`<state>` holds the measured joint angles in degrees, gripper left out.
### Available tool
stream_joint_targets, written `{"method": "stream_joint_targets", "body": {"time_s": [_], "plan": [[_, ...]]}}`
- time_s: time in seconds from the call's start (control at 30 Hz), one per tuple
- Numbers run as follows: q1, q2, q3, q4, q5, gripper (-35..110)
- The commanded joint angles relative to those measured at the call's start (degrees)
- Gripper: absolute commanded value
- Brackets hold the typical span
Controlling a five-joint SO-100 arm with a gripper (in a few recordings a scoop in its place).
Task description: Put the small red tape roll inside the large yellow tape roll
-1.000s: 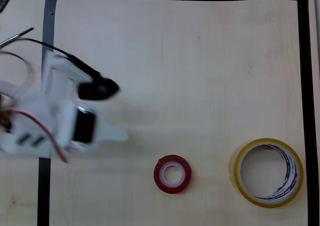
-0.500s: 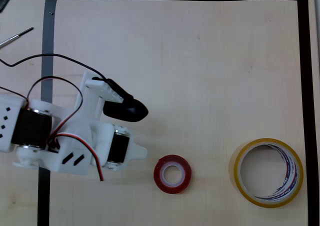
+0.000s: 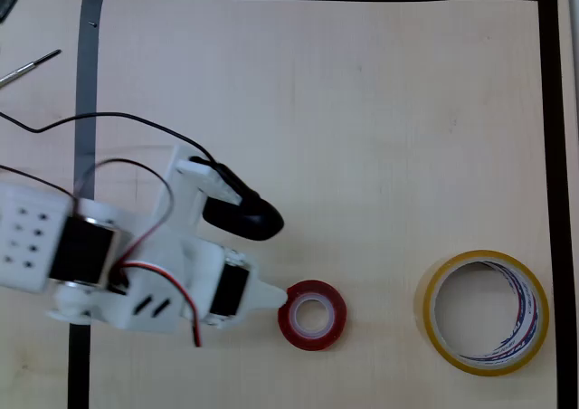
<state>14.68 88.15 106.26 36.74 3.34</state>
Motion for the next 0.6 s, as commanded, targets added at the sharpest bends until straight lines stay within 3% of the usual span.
{"method": "stream_joint_targets", "body": {"time_s": [0.0, 0.57], "plan": [[1.05, -0.26, -5.62, -2.02, 2.46, 11], [2.81, -13.36, -14.15, -3.43, 2.81, 15]]}}
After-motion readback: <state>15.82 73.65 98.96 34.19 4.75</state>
